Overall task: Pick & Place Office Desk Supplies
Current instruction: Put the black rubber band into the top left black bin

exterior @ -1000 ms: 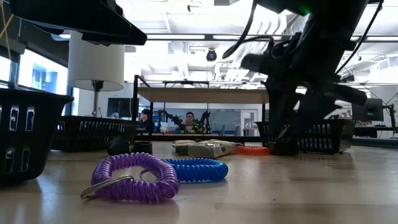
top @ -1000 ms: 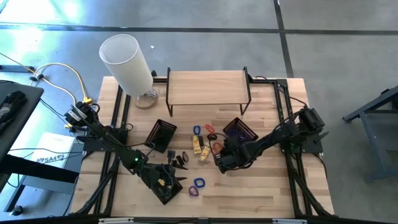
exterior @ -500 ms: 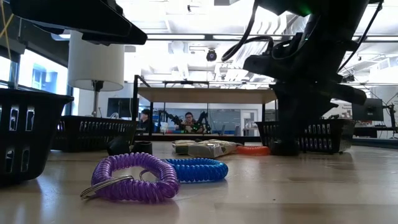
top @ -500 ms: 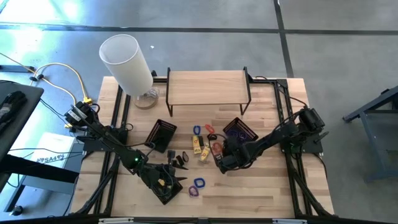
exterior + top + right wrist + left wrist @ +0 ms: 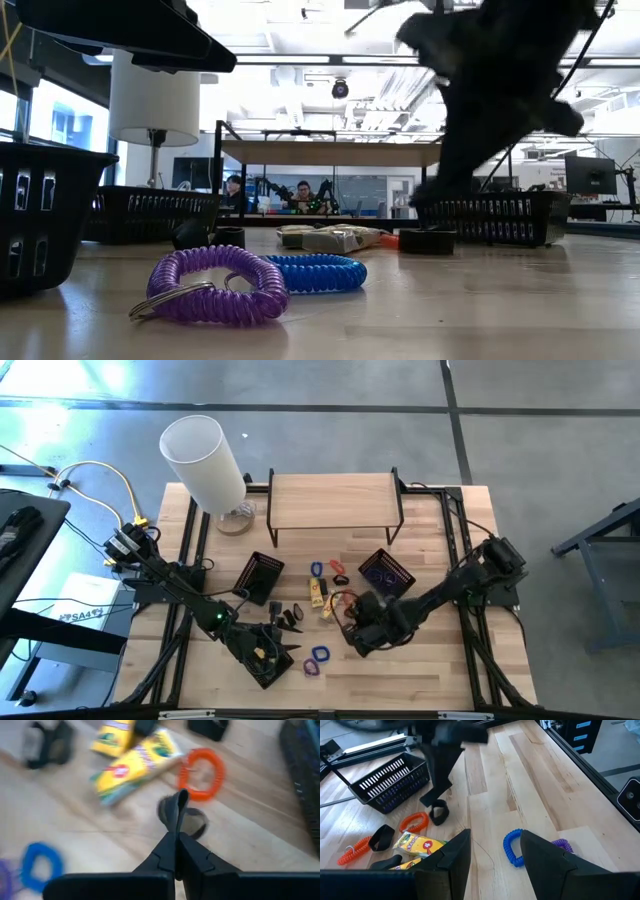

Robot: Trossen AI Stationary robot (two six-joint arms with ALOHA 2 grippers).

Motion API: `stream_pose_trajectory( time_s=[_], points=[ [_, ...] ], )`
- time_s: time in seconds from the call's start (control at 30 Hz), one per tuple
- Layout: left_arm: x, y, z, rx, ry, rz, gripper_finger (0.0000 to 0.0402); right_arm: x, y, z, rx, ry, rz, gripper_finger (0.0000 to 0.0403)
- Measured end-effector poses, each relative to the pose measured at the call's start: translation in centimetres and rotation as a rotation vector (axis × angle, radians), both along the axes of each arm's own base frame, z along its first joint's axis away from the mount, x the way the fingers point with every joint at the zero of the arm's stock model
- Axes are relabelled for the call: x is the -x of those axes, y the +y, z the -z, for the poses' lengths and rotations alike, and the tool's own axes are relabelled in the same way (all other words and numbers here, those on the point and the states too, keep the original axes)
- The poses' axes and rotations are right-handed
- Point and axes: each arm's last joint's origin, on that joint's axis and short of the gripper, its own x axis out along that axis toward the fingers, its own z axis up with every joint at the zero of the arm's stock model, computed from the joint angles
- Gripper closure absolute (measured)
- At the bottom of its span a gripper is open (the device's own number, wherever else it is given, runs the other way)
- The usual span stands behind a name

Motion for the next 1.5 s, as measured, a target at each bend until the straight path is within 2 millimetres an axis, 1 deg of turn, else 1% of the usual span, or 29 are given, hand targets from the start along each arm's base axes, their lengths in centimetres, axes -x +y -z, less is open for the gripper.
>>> stream_pose_trajectory(
  time_s=[0.17, 0.37, 0.43, 0.6, 0.73, 0.8, 0.87, 0.93, 1.0, 1.1, 1.27, 1.5],
  points=[
    [0.0, 0.0, 0.0, 0.0, 0.0, -0.002, 0.0238, -0.5, 2.0, -2.2, 0.029, -0.044, -0.123, 0.04],
    [-0.1, 0.1, 0.0, -0.014, -0.001, 0.002, 0.0238, -0.6, 4.1, -4.9, 0.192, -0.137, -0.229, 0.04],
    [-0.1, 0.1, 0.0, -0.023, -0.001, 0.005, 0.0238, -1.0, 5.0, -5.8, 0.216, -0.182, -0.322, 0.04],
    [-0.2, 0.0, -0.2, -0.004, -0.024, -0.001, 0.0238, -2.2, 7.5, -7.6, 0.271, -0.365, -0.638, 0.04],
    [-0.4, -0.1, -0.9, 0.072, -0.086, -0.01, 0.0238, -2.3, 8.7, -8.6, 0.368, -0.449, -0.771, 0.04],
    [-0.5, -0.2, -1.3, 0.126, -0.121, -0.016, 0.0238, -2.3, 9.0, -8.8, 0.405, -0.461, -0.8, 0.04],
    [-0.5, -0.3, -1.6, 0.171, -0.143, 0.004, 0.0238, -2.5, 9.0, -8.5, 0.431, -0.453, -0.811, 0.04],
    [-0.6, -0.5, -1.9, 0.203, -0.157, 0.052, 0.0238, -2.8, 9.0, -7.8, 0.466, -0.425, -0.832, 0.04],
    [-0.6, -0.7, -2.1, 0.199, -0.164, 0.106, 0.0238, -3.4, 9.1, -6.7, 0.484, -0.408, -0.843, 0.04],
    [-0.5, -0.8, -2.1, 0.199, -0.163, 0.127, 0.0238, -4.1, 9.2, -5.8, 0.501, -0.405, -0.846, 0.04],
    [-0.6, -0.7, -2.1, 0.21, -0.162, 0.123, 0.0238, -4.6, 9.3, -6.0, 0.526, -0.449, -0.854, 0.04],
    [-0.6, -0.8, -2.1, 0.215, -0.162, 0.132, 0.0238, -4.7, 8.9, -5.9, 0.551, -0.424, -0.837, 0.04]
  ],
)
